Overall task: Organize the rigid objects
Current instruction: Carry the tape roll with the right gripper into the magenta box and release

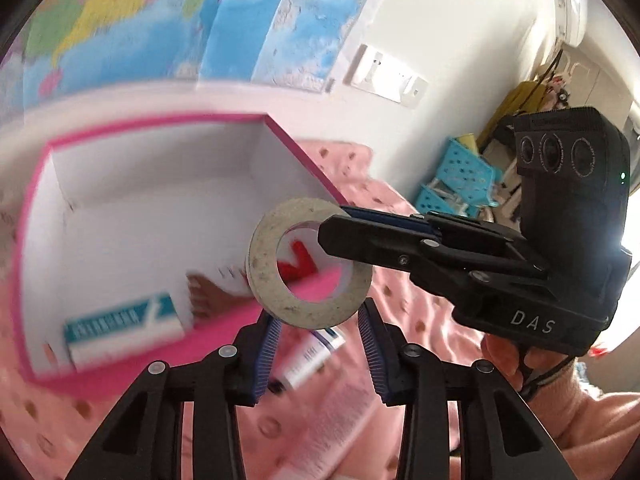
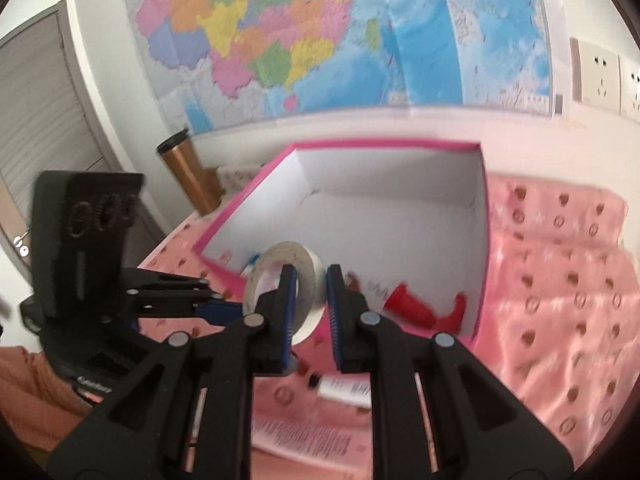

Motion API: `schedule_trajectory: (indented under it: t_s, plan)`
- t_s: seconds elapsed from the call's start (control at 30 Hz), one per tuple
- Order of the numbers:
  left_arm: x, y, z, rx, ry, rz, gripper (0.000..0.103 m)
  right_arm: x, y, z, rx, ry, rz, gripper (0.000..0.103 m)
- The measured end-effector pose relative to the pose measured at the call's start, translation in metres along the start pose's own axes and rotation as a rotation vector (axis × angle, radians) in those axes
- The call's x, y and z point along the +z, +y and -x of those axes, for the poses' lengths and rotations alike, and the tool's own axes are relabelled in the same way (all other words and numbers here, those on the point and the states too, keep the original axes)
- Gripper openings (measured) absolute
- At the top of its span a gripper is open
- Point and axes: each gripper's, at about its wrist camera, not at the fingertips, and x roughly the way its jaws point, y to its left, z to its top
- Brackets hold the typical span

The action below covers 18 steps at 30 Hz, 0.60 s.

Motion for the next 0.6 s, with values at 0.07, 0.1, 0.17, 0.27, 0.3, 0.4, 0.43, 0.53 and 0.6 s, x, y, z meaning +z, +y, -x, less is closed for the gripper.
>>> schedule_trajectory:
  t_s: [0.07,0.1,0.17,0.27,0.3,0.4,0.43,0.53,0.6]
  plan:
    - [0.010,0.013,0.002,0.008,0.014,0.010,0.039,0.008,-0.012,-0.007,0.007,0.000,-0.036,0.017]
    - [0.013,0.017,0.000,0.016,0.020,0.011,0.039,0.011,-0.017,-0.011,0.004,0.001,-0.050,0.017]
    - [0.023,0.022,-0.011,0.037,0.041,0.012,0.039,0.015,-0.026,-0.020,-0.005,0.012,-0.074,0.017]
    - [0.029,0.030,-0.028,0.062,0.077,0.017,0.039,0.020,-0.041,-0.036,-0.026,0.041,-0.110,0.017]
    - [0.030,0.033,-0.034,0.067,0.091,0.023,0.039,0.019,-0.045,-0.041,-0.040,0.050,-0.117,0.017]
    - [0.032,0.041,-0.051,0.074,0.132,0.045,0.039,0.019,-0.057,-0.055,-0.068,0.080,-0.146,0.017]
    - [0.033,0.043,-0.056,0.077,0.142,0.047,0.039,0.019,-0.061,-0.060,-0.079,0.089,-0.155,0.017]
    - [0.033,0.043,-0.065,0.110,0.159,0.034,0.039,0.017,-0.070,-0.070,-0.120,0.115,-0.170,0.016]
    - [0.032,0.042,-0.072,0.158,0.170,0.020,0.039,0.018,-0.067,-0.073,-0.151,0.122,-0.153,0.016]
